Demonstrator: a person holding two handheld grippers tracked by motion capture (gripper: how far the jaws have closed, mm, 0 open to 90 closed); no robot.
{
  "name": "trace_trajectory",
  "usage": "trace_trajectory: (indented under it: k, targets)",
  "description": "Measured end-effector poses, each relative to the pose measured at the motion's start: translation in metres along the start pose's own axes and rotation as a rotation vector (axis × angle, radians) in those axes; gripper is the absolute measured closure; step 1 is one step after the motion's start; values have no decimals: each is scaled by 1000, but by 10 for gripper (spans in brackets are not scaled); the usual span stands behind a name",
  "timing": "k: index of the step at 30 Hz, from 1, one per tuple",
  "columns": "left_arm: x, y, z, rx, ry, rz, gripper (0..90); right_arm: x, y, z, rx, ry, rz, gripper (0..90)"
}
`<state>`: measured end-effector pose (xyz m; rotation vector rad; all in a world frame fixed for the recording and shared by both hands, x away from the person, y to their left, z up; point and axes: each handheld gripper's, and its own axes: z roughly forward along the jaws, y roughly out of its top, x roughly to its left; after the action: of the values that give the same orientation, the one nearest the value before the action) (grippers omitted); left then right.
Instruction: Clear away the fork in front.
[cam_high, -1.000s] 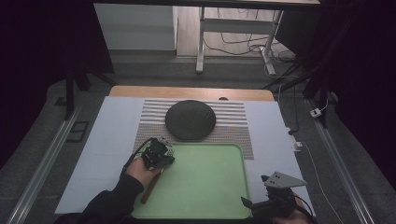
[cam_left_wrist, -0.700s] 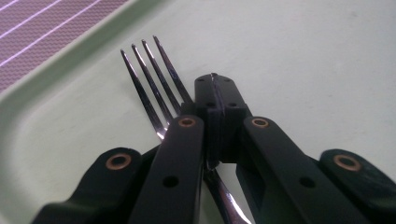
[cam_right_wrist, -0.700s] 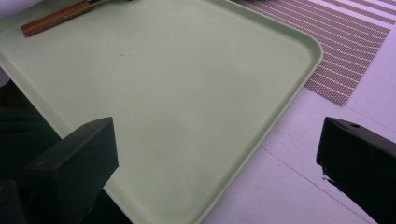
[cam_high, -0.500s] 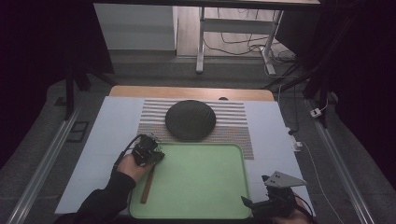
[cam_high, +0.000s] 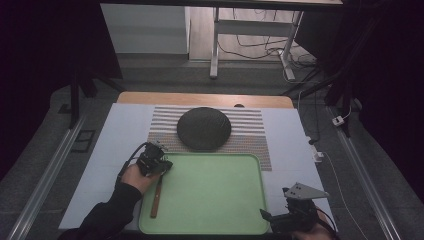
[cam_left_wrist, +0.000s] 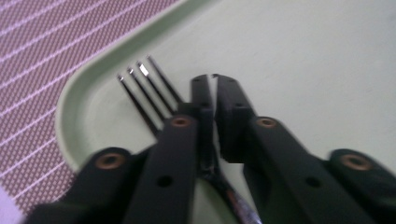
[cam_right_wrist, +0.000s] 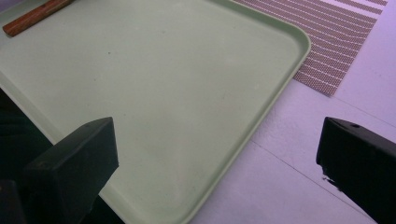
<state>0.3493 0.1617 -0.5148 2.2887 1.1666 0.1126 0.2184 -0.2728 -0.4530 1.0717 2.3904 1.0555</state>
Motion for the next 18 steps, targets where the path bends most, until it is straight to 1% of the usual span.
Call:
trace_trajectory:
  k: [1, 5, 9, 12, 15, 18]
  targets:
    - [-1, 1, -2, -10, -1, 1, 797, 0, 0, 0, 0, 0, 1, 0]
    - [-5, 1, -9, -56, 0, 57, 659, 0, 0, 0, -1, 2, 2, 0]
    - [-8, 0, -19, -90, -21, 81, 532, 0, -1, -1, -4, 0, 5, 0]
    - [-11, -2, -29, -112, -38, 85, 425, -1, -1, -1, -3, -1, 6, 0]
    - [-12, -6, -39, -142, -76, 88, 327, -1, 0, 0, -1, -2, 7, 0]
    - [-13, -10, -50, -168, -81, 77, 254, -1, 0, 0, 0, -3, 13, 0]
